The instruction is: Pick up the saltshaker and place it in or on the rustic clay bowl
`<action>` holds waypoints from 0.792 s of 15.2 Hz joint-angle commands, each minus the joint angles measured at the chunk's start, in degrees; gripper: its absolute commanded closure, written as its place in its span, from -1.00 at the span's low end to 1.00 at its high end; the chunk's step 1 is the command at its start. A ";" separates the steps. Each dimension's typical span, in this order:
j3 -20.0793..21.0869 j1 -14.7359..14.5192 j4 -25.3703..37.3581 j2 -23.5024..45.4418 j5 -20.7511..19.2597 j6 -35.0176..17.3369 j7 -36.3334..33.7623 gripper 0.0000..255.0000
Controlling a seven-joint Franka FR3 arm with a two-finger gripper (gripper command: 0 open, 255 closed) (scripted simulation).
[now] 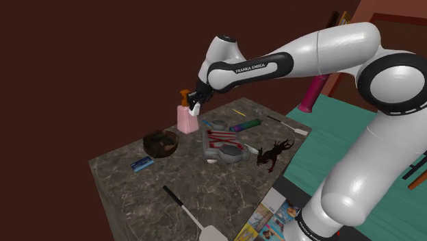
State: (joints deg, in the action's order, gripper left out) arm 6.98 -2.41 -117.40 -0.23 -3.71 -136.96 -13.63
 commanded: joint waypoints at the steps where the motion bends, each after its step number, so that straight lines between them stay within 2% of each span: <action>1: 1.23 -1.21 0.38 0.16 -1.23 0.38 -3.24 1.00; 12: 7.98 -8.89 6.43 5.39 -9.29 3.33 -21.92 1.00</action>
State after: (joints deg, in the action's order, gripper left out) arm 14.45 -10.56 -112.30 4.13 -12.15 -134.20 -33.83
